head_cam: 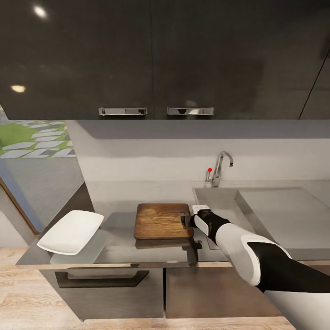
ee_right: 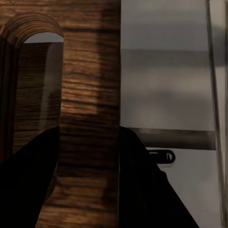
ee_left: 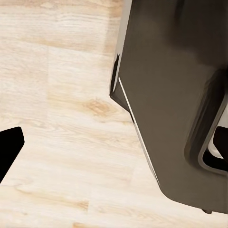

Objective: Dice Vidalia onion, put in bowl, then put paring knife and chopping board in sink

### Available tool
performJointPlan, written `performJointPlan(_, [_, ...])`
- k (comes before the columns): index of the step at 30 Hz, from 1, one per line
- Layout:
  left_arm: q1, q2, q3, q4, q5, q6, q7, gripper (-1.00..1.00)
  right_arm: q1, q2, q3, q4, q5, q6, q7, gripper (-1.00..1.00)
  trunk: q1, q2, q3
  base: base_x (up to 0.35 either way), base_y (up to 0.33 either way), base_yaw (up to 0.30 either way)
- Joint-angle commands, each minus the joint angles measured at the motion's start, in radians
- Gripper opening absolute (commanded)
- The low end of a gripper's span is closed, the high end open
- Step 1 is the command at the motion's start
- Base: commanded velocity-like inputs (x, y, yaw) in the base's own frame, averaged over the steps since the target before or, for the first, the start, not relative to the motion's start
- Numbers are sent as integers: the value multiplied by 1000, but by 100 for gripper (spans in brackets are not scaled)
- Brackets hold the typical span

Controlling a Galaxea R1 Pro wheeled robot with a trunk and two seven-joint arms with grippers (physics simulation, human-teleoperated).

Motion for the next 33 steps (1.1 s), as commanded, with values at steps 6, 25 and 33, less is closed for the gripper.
performJointPlan(6, [-1,0,3,1,3,-5,-2,100,-1,0,-10,-2,8,7,-6,-100,1,-2,-2,0,0,0])
performJointPlan(25, [-1,0,3,1,3,-5,-2,100,-1,-17,-12,-2,-5,7,-9,-100,1,-2,-17,0,0,0])
performJointPlan(33, [-1,0,3,1,3,-4,-2,100,0,-17,-10,-2,-5,7,-9,-100,1,-2,-29,0,0,0])
